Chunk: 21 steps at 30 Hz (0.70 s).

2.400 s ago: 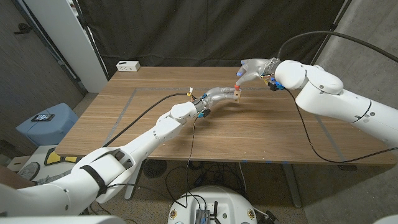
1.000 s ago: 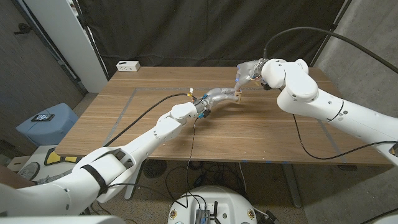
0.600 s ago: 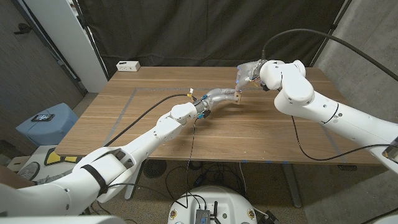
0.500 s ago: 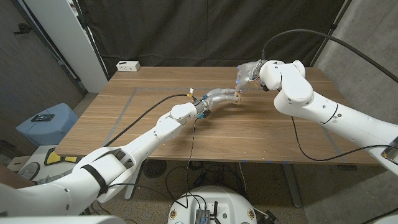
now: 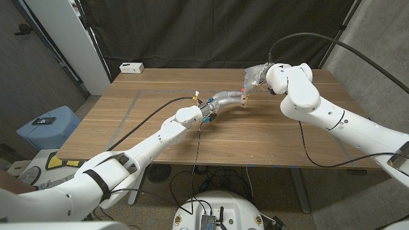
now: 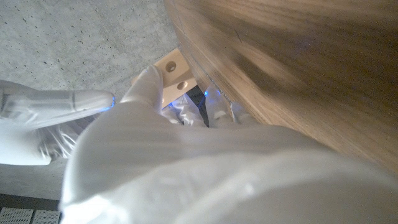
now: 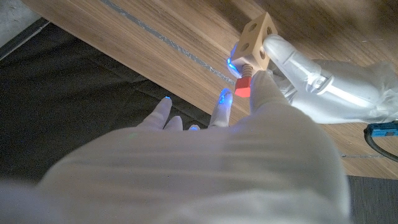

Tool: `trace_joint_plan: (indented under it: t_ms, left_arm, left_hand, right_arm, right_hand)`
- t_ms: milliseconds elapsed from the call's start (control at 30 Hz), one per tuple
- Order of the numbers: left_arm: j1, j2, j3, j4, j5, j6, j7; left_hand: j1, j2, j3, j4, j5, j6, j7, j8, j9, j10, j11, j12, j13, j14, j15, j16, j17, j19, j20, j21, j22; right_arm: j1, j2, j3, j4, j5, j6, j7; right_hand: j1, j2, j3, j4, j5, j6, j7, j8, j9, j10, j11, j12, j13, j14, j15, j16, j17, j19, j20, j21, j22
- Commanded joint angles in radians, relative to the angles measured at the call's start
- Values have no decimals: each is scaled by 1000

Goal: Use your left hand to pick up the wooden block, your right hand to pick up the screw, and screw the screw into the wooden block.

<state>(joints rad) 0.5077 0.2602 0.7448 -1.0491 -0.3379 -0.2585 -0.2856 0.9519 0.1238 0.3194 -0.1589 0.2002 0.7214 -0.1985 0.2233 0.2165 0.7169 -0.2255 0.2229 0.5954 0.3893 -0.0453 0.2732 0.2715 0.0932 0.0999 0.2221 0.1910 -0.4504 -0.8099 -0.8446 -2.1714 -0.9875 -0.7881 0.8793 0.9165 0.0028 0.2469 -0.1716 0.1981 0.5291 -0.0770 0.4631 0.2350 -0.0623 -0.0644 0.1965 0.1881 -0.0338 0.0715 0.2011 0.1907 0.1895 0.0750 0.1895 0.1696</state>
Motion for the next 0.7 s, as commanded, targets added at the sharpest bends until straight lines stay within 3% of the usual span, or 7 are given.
trace_joint_plan:
  t_ms: [33,700]
  left_arm:
    - [5,2,2,-8,0,1,-2]
    - [-5,-4,6,8,1,-3,-14]
  left_hand:
    - [-3,2,2,6,9,6,1,7,5,1,6,6,4,8,-91,4,6,-3,5,3,3]
    - [-2,1,2,6,10,8,1,7,5,2,6,6,4,8,-90,4,6,-3,5,3,3]
  right_arm:
    - [-32,27,33,14,-59,36,35]
    - [-57,62,74,32,-117,84,90]
  right_hand:
    - [14,0,11,0,0,12,0,11,5,8,-8,2,5,7,2,6,1,14,-2,7,2]
    - [16,3,14,9,-4,46,-5,38,19,15,-10,2,6,9,1,7,4,19,-4,7,3]
